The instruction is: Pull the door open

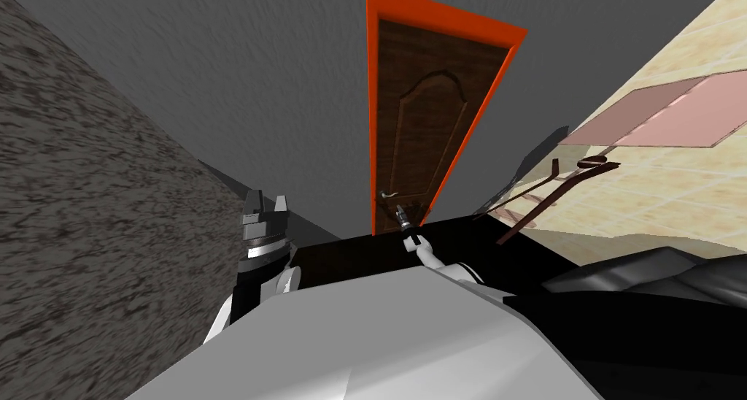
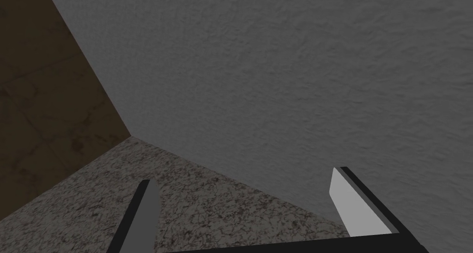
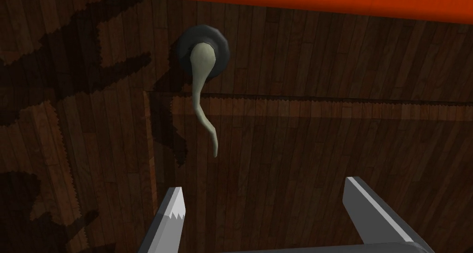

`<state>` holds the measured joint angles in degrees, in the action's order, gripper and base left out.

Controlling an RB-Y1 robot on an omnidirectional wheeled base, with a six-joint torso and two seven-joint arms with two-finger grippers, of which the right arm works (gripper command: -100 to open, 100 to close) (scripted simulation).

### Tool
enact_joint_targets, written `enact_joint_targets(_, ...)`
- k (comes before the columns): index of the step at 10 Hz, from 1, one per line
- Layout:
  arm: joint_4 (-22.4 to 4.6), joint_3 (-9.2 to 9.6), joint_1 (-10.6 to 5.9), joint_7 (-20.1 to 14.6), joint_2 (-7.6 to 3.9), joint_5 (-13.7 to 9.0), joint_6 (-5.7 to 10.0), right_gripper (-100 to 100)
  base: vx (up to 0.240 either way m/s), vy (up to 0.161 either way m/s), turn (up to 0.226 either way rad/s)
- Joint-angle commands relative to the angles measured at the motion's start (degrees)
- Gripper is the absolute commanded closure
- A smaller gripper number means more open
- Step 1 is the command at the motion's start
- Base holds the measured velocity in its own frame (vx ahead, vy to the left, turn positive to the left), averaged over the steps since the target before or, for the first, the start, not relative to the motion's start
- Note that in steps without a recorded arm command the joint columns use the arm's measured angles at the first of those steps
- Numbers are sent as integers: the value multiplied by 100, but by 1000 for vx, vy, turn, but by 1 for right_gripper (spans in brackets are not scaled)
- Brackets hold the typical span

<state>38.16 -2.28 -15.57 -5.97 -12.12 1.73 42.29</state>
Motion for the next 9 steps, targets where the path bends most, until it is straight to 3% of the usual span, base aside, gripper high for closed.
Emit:
enact_joint_targets(1,-266,-10,-112,-39,-18,-10,16,-100,111,7,60)
enact_joint_targets(7,-855,-33,-371,-115,-68,-31,93,-100,81,2,30)
enact_joint_targets(9,-1233,-48,-537,-164,-100,-45,143,-100,87,7,46)
